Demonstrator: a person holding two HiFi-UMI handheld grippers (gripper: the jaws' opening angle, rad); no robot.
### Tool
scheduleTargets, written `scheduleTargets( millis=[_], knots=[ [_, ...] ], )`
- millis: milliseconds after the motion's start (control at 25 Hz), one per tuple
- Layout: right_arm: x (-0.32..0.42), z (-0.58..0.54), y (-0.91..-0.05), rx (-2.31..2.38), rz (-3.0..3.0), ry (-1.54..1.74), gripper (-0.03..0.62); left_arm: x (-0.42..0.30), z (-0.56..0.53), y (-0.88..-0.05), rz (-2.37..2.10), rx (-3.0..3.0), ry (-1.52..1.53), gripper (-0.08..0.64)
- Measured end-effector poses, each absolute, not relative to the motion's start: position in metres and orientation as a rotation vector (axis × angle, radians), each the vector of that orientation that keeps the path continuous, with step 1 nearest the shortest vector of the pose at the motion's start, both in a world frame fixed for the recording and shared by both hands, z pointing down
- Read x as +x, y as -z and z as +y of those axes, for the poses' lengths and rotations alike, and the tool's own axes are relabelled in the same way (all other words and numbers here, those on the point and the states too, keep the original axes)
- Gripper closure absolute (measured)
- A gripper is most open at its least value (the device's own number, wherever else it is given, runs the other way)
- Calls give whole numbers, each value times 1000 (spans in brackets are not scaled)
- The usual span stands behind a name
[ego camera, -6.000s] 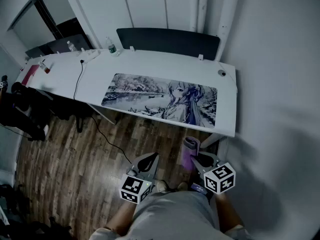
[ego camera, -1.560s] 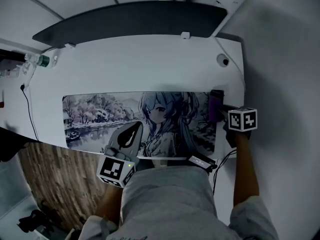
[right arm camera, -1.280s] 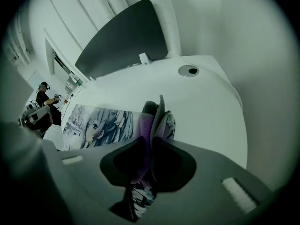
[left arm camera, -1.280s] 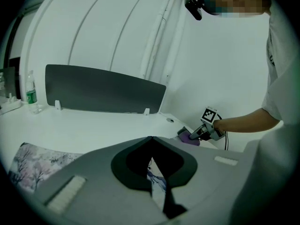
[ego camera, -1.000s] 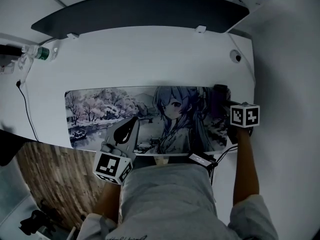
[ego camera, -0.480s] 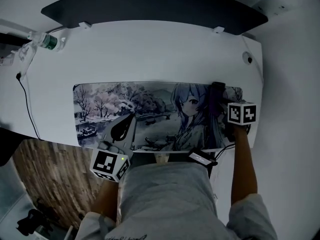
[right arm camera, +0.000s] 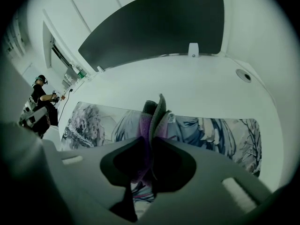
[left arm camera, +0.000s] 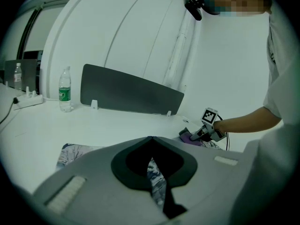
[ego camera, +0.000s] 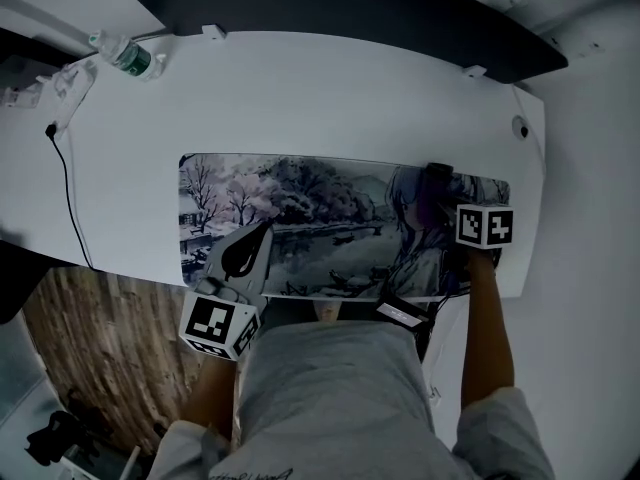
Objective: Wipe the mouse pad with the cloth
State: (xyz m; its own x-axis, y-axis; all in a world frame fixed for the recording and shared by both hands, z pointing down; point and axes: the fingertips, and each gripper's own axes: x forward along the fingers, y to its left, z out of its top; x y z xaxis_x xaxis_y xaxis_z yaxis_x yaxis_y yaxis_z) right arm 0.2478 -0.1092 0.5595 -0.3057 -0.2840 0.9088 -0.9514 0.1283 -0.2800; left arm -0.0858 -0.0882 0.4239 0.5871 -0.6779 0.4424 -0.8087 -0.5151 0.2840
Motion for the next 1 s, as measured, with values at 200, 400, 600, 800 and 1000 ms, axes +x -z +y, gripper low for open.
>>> scheduleTargets(
  millis=[200,400,600,800,1000],
  knots=[
    [204,-114,-559,1192,-1717,-1200,520,-132,-85,-425,-1212,2343,-384,541],
    [154,-120,-560,1157,-1747,-1199,520,-176,-82,-427,-1247,2327,-386,541],
    [109,-125,-561,1118,-1771,-1196,520,-208,-79,-427,-1275,2313,-375,541],
    [66,-131,-561,1082,-1804,-1199,520,-230,-79,-427,-1294,2302,-364,541],
    [22,-135,-562,1020,-1834,-1194,520,-248,-76,-430,-1302,2285,-351,541]
  ],
)
